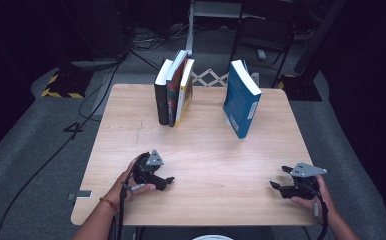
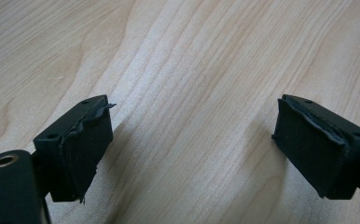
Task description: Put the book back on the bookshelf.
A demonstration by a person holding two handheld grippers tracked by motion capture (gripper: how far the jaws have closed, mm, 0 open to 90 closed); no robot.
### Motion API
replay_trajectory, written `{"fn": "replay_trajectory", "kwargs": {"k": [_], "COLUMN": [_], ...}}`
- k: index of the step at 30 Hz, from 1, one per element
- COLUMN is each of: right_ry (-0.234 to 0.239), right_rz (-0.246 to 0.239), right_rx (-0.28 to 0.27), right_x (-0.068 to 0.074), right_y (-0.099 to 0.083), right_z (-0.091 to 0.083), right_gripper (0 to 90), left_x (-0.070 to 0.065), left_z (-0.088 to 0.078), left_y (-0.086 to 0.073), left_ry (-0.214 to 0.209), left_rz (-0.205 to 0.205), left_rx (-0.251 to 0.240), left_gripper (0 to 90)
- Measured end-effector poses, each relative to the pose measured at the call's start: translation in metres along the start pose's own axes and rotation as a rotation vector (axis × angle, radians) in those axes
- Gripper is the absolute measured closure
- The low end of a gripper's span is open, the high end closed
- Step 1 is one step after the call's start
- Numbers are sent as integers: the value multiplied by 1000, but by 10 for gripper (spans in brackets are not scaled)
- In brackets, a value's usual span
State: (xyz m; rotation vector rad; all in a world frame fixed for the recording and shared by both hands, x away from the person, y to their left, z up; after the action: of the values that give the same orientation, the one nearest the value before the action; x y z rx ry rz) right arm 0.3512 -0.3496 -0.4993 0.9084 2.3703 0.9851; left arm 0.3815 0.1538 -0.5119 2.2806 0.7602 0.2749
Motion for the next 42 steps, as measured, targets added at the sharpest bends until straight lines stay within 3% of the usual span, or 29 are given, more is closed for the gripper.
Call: {"fn": "replay_trajectory", "kwargs": {"k": [7,13,18,42], "right_ry": [-11,-50,-31,-51], "right_rz": [68,123,193,205], "right_rx": [-14,-10,15,18], "right_x": [-5,-13,-22,-24], "right_y": [-18,-34,-43,-45], "right_z": [-9,-19,-26,-27], "right_gripper": [227,209,185,176], "left_x": [0,0,0,0], "left_z": [0,0,0,1], "left_y": [0,0,0,1], "left_ry": [1,0,1,3], "left_rz": [-1,-1,-1,-3], "left_rx": [0,0,1,4], "left_gripper": [119,118,118,112]}}
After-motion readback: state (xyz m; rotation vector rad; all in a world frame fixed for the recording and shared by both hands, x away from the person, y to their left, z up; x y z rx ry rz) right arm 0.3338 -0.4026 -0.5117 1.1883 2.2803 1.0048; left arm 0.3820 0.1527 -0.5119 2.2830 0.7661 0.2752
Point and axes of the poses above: each handheld gripper's, and its own axes: z roughly forward along the jaws, y roughly out of its top, x roughly to its left, the point moved 1 cm from there along z, roughly forward along the jaws
